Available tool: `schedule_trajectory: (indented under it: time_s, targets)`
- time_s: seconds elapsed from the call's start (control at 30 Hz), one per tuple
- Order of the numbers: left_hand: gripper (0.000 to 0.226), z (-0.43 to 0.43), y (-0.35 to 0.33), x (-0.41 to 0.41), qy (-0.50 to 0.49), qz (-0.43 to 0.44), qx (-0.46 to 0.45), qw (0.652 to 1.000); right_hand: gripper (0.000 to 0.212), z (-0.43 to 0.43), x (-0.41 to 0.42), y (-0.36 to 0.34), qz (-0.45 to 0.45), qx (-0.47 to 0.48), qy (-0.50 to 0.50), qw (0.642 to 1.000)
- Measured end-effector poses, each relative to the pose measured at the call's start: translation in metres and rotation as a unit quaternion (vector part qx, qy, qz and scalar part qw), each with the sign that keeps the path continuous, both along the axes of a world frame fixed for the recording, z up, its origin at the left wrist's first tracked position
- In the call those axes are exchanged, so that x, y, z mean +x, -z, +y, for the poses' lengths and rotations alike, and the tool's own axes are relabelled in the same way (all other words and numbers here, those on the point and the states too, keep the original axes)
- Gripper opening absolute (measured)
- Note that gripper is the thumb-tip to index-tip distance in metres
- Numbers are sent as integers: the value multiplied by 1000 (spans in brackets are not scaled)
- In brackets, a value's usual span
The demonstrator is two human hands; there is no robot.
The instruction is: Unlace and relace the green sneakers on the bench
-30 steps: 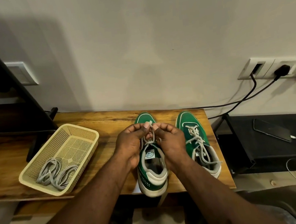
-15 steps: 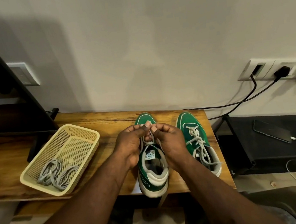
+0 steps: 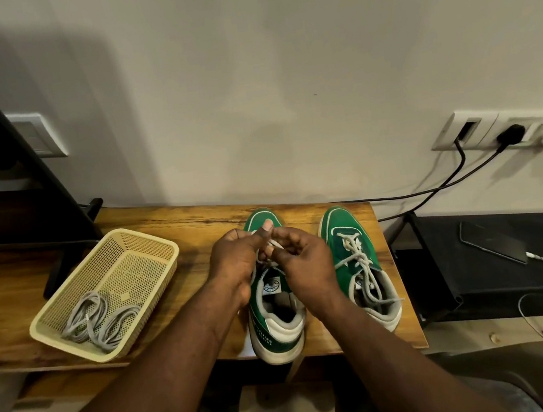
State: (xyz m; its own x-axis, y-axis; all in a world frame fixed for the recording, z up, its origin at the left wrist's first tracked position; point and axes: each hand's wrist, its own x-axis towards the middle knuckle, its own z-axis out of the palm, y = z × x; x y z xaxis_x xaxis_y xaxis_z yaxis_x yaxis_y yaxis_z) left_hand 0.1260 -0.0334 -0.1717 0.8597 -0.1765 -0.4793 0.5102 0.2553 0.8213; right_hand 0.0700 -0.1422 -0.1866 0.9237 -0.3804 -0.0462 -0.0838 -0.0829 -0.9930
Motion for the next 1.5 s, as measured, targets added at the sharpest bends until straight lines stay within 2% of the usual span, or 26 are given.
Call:
schedule_trajectory:
  time_s: [0.07, 0.13, 0.17, 0.23, 0.3, 0.33, 0.43, 0.5, 0.6, 0.67, 0.73, 0.77, 0.83, 0.97, 1.03, 1.13, 1.23, 1.3, 1.37, 1.5]
  targets:
    - [28, 2, -2, 1, 35, -52, 53, 997, 26, -1, 1, 0, 8, -34, 12, 999]
    - [21, 8, -2, 6, 80, -138, 144, 977, 26, -3, 2, -5, 31, -91, 22, 995]
    - [20, 11, -2, 9, 107, -194, 209, 952, 29, -3, 3, -7, 44, -128, 17, 991]
    - [24, 16, -2, 12, 150, -298, 350, 875, 33, -3, 4, -10, 65, -227, -9, 972]
    - [28, 17, -4, 12, 159, -375, 432, 805, 29, -1, 6, -12, 83, -328, -28, 941]
    - [29, 17, -5, 12, 161, -392, 445, 789, 26, 0, 7, -13, 92, -361, -39, 927]
    - [29, 13, -5, 12, 172, -387, 468, 776, 21, -5, 9, -18, 114, -424, -63, 896]
    - [28, 9, -6, 10, 159, -379, 472, 780, 18, -9, 8, -21, 105, -455, -49, 883]
    - [23, 5, -8, 12, 124, -343, 453, 813, 15, -14, 5, -27, 77, -477, -12, 876]
    - [18, 3, -10, 17, 119, -252, 409, 869, 17, -15, 2, -29, 42, -471, -26, 881]
    - [6, 4, -11, 19, 112, -134, 301, 938, 23, -13, -2, -30, 9, -479, -54, 876]
    - [4, 5, -12, 18, 108, -84, 253, 958, 23, -12, -4, -30, -1, -488, -58, 871]
    - [9, 8, -14, 18, 105, -26, 199, 974, 21, -10, -5, -27, -18, -488, -61, 871]
    - [17, 12, -17, 19, 110, 18, 171, 979, 17, -9, -6, -26, -28, -466, -79, 881]
    - [16, 12, -16, 19, 125, 21, 181, 975, 14, -8, -5, -24, -21, -478, -65, 876]
    - [12, 11, -14, 21, 127, 30, 187, 974, 10, -9, -2, -22, -4, -452, -60, 890]
    - [12, 10, -8, 25, 103, 57, 183, 976, 9, -15, -2, -25, 18, -405, -103, 908]
    - [14, 10, 0, 31, 81, 42, 210, 973, 8, -20, -10, -35, 40, -374, -146, 915]
    - [18, 10, 9, 39, 61, -5, 262, 963, 9, -29, -22, -45, 64, -384, -186, 902]
    - [24, 4, 18, 43, 94, -84, 369, 921, 9, -36, -39, -53, 132, -442, -279, 842]
